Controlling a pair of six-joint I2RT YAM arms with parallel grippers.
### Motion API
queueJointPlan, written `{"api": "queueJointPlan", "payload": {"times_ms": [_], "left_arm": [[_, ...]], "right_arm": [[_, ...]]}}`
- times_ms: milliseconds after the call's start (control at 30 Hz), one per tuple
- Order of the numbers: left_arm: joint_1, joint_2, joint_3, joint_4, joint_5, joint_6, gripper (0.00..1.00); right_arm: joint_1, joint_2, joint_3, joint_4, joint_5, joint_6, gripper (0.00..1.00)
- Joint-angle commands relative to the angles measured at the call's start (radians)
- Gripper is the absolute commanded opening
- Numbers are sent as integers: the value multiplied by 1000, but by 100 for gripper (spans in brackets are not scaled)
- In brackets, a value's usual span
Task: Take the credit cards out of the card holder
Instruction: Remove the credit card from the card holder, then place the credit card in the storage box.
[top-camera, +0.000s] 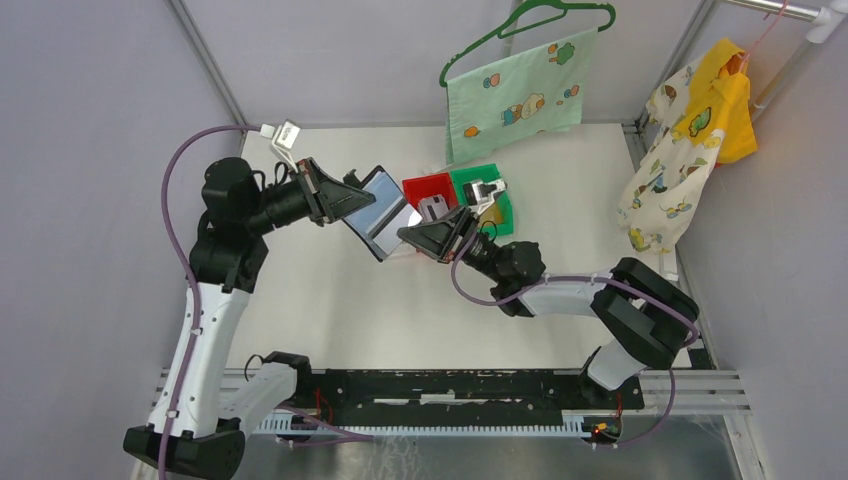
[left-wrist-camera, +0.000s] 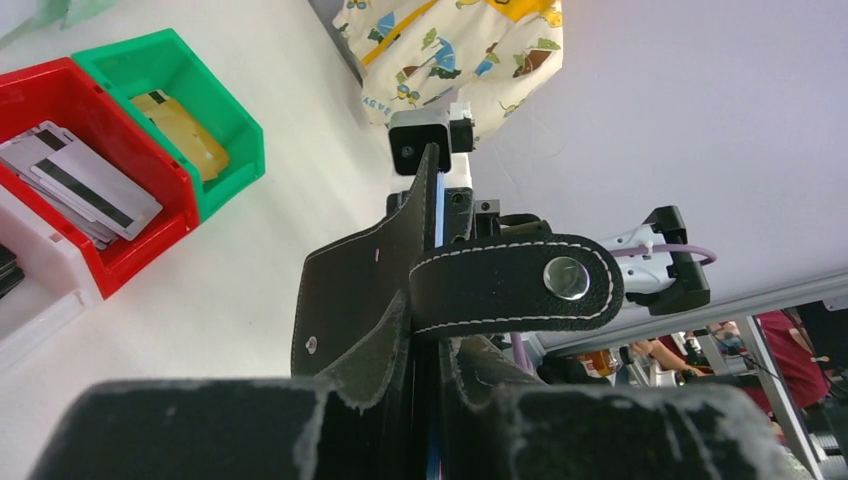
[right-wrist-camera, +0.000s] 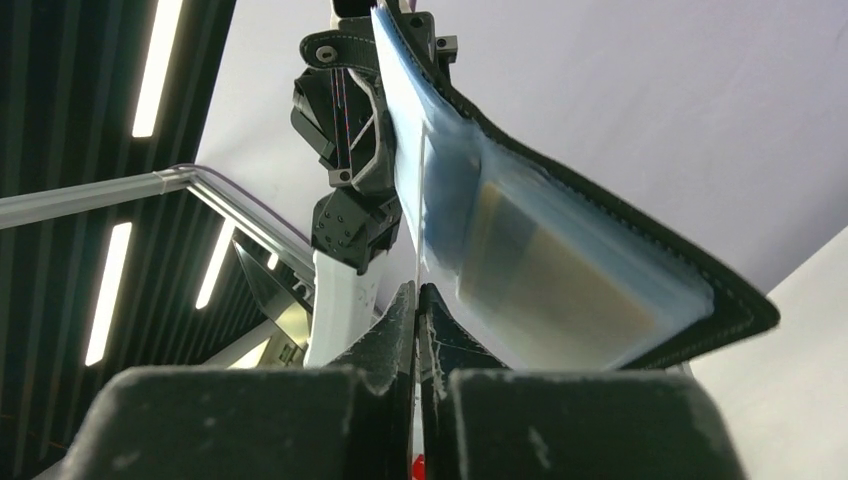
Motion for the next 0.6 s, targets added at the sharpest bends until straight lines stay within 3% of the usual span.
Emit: {"api": "queueJointPlan", "payload": {"times_ms": [0, 133, 233, 333, 567], "left_arm": [[9, -9, 52, 6, -11, 59, 2], [16, -9, 54, -13, -11, 88, 2], [18, 2, 75, -51, -24, 130, 2], [19, 31, 118, -124, -50, 164, 2], [19, 30, 151, -165, -64, 256, 2]], "right_arm": [[-17, -62, -38, 42, -22, -17, 0], [-40, -85, -69, 43, -38, -19, 0], [-78, -136, -105, -56, -95, -54, 0], [-125, -197, -31, -420, -233, -217, 0], [-264, -320, 46, -1072, -279, -606, 0]]}}
